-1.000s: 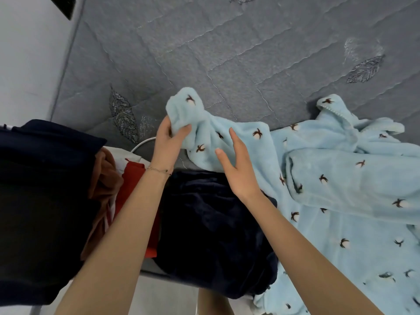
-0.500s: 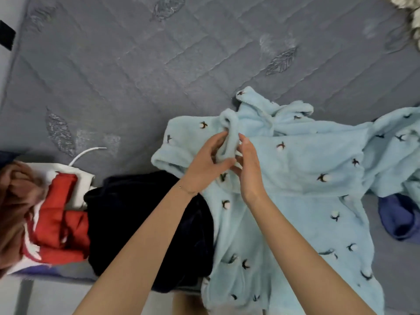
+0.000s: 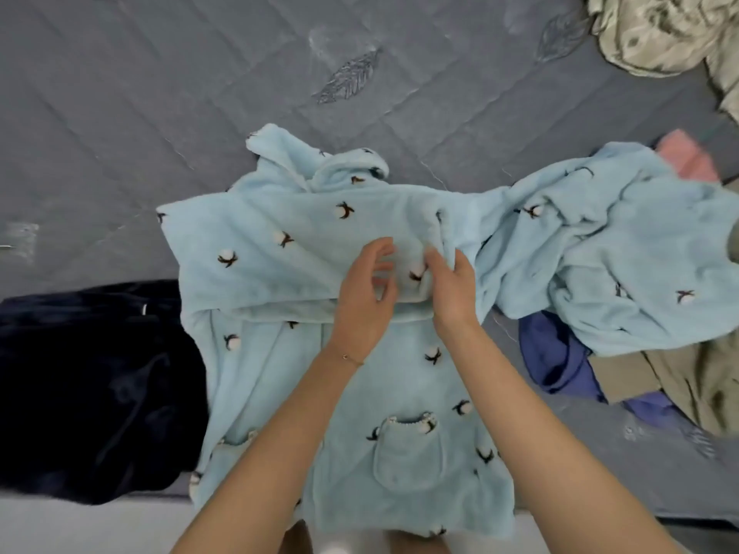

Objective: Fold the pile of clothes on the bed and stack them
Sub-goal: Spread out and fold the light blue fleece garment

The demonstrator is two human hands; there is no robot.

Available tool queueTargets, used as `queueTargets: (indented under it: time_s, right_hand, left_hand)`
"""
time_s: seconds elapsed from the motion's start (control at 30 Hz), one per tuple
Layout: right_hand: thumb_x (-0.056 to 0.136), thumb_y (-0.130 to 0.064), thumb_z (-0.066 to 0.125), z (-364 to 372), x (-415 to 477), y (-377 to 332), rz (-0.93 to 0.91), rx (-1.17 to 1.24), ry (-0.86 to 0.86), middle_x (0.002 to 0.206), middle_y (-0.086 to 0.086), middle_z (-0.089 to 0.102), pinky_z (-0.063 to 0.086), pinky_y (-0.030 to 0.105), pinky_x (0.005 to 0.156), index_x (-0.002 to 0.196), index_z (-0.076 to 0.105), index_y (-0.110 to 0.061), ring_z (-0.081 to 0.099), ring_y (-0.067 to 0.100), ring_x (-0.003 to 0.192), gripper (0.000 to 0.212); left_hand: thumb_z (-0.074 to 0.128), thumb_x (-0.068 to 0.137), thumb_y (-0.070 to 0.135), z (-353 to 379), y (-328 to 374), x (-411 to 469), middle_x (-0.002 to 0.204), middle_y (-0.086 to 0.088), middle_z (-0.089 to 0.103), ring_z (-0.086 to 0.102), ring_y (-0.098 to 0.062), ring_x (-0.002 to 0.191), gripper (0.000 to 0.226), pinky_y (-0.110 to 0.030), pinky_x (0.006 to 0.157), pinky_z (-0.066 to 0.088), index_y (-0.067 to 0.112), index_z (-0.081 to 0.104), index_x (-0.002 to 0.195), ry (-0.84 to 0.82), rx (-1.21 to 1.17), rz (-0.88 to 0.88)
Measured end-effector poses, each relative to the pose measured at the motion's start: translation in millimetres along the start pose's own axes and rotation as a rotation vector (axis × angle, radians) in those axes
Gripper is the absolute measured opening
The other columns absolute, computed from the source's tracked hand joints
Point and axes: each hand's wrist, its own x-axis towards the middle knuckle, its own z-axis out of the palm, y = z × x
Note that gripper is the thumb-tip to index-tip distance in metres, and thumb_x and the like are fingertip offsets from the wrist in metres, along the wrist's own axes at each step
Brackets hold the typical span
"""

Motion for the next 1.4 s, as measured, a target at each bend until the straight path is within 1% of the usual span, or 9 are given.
queueTargets:
  time_s: [0.17, 0.33, 0.4, 0.47, 0.53, 0.73, 1.07, 1.17, 1.4]
  right_hand:
    - [0.094, -0.022, 0.060, -37.6, 22.7, 5.3, -0.058, -0.094, 0.167, 0.074, -0.002, 0.055, 0.047, 0.031, 0.069, 0.076, 0.054, -0.018, 0.053, 0.011, 0.070, 0.019]
    - [0.094, -0.022, 0.060, -59.8, 39.3, 7.7, -0.116, -0.211, 0.225, 0.067, -0.008, 0.046, 0.040, 0.025, 0.064, 0.071, 0.047, -0.020, 0.043, 0.003, 0.060, 0.026]
    - [0.093, -0.020, 0.060, -58.9, 40.1, 10.5, -0.153, -0.304, 0.190, 0.087, -0.012, 0.055, 0.042, 0.017, 0.072, 0.100, 0.059, -0.019, 0.050, 0.000, 0.076, 0.006]
    - [0.092, -0.017, 0.063, -55.6, 36.3, 15.6, -0.250, -0.401, 0.177, 0.122, -0.005, 0.053, 0.037, 0.007, 0.090, 0.138, 0.046, -0.011, 0.052, 0.008, 0.109, 0.050]
    - [0.091, -0.022, 0.064, -51.6, 29.9, 22.6, -0.413, -0.568, 0.186, 0.147, 0.007, 0.039, 0.028, 0.021, 0.111, 0.150, 0.032, -0.010, 0.038, 0.021, 0.135, 0.068]
    - [0.091, -0.035, 0.061, -27.6, -11.2, 51.8, -0.673, -0.929, 0.121, 0.154, 0.012, 0.035, 0.016, 0.053, 0.118, 0.150, 0.036, -0.017, 0.024, 0.036, 0.145, 0.067]
    - [0.090, -0.043, 0.061, -19.0, -97.1, 109.5, -0.710, -1.062, 0.051, 0.157, 0.011, 0.031, 0.014, 0.053, 0.119, 0.151, 0.036, -0.022, 0.021, 0.035, 0.147, 0.069]
    - [0.090, -0.048, 0.054, -28.9, -119.8, 140.3, -0.737, -1.250, -0.046, 0.158, 0.012, 0.029, 0.015, 0.056, 0.118, 0.152, 0.032, -0.024, 0.022, 0.037, 0.146, 0.070]
    - [0.087, -0.039, 0.067, -81.0, -154.1, 208.6, -0.551, -1.447, -0.203, 0.163, 0.011, 0.017, 0.004, 0.057, 0.118, 0.154, 0.027, -0.026, 0.012, 0.036, 0.150, 0.080]
  left_hand:
    - [0.047, 0.090, 0.018, -9.4, -41.8, 3.0, 0.134, -0.011, 0.054, 0.046, -0.027, 0.122, 0.047, -0.043, 0.106, 0.038, 0.011, 0.052, 0.136, -0.011, 0.586, 0.227]
    - [0.044, 0.093, 0.038, -24.9, -69.7, -0.1, 0.154, -0.013, 0.036, 0.026, -0.035, 0.142, 0.054, -0.062, 0.113, 0.018, 0.024, 0.045, 0.144, -0.039, 0.952, 0.127]
    - [0.049, 0.096, 0.037, -33.0, -76.1, -1.6, 0.159, -0.014, 0.024, 0.018, -0.038, 0.146, 0.056, -0.065, 0.112, 0.016, 0.026, 0.038, 0.150, -0.068, 0.984, 0.043]
    - [0.050, 0.099, 0.036, -40.8, -82.1, -2.5, 0.164, -0.008, 0.003, 0.005, -0.035, 0.149, 0.064, -0.065, 0.114, 0.014, 0.032, 0.020, 0.155, -0.190, 1.002, -0.056]
    - [0.048, 0.100, 0.036, -49.5, -86.8, -5.2, 0.164, -0.004, -0.011, -0.002, -0.032, 0.150, 0.070, -0.062, 0.114, 0.015, 0.036, 0.005, 0.155, -0.282, 1.038, -0.064]
    - [0.055, 0.095, 0.036, -68.0, -82.5, -28.3, 0.162, -0.015, 0.012, 0.020, -0.039, 0.146, 0.070, -0.065, 0.112, 0.023, 0.027, 0.021, 0.155, -0.137, 1.138, 0.160]
    - [0.039, 0.097, 0.045, -108.4, -103.9, -124.7, 0.161, -0.015, 0.015, 0.017, -0.039, 0.147, 0.062, -0.066, 0.113, 0.018, 0.026, 0.023, 0.153, -0.148, 1.140, 0.310]
    - [0.036, 0.096, 0.047, -110.0, -121.0, -160.4, 0.162, -0.013, 0.015, 0.013, -0.037, 0.147, 0.062, -0.065, 0.114, 0.015, 0.027, 0.024, 0.153, -0.168, 1.101, 0.224]
    - [0.033, 0.093, 0.054, -111.5, -161.5, -244.5, 0.163, -0.007, 0.005, 0.007, -0.033, 0.149, 0.065, -0.062, 0.116, 0.011, 0.031, 0.024, 0.153, -0.222, 1.040, -0.032]
